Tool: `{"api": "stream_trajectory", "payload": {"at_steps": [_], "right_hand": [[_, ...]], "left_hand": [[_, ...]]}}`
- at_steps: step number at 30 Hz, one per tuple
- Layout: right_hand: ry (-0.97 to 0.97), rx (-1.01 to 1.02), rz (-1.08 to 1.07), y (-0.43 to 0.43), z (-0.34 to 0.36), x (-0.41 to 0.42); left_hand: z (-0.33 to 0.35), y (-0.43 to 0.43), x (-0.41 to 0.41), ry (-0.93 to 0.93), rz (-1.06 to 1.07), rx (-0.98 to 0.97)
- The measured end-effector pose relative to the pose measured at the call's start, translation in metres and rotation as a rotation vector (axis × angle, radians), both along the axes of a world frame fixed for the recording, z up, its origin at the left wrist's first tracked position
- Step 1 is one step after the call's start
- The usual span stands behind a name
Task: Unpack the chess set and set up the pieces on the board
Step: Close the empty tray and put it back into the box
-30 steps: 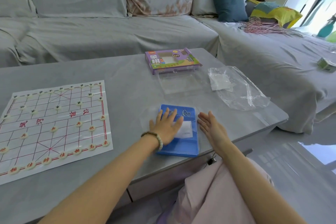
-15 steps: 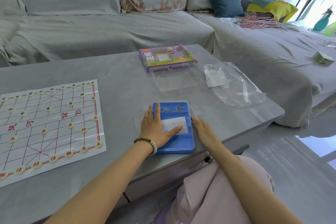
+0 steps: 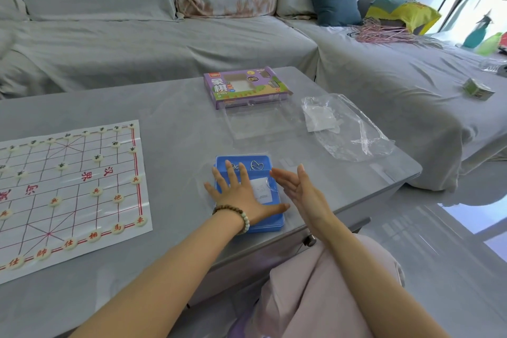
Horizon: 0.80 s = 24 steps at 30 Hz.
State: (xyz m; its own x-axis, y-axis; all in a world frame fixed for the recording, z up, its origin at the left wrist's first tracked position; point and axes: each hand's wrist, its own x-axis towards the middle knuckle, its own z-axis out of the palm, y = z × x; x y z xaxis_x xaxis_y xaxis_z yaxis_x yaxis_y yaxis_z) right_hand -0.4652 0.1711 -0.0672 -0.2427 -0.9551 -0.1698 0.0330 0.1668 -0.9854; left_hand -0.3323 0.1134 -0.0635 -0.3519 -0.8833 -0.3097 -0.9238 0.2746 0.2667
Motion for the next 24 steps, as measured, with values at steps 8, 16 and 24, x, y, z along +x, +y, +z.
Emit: {"api": "stream_trajectory", "payload": {"at_steps": [8, 16, 24], "right_hand": [[0.137, 0.004, -0.118, -0.008, 0.001, -0.007], [0.342, 0.001, -0.015, -0.014, -0.010, 0.002], [0.464, -0.014, 0.088, -0.022, -0.017, 0.015]], "left_hand": [[0.009, -0.005, -0.008, -0.041, 0.003, 0.087], [0.014, -0.028, 0.044, 0.149, -0.141, 0.157], [0.027, -0.038, 0.061, 0.332, -0.168, 0.250]]}}
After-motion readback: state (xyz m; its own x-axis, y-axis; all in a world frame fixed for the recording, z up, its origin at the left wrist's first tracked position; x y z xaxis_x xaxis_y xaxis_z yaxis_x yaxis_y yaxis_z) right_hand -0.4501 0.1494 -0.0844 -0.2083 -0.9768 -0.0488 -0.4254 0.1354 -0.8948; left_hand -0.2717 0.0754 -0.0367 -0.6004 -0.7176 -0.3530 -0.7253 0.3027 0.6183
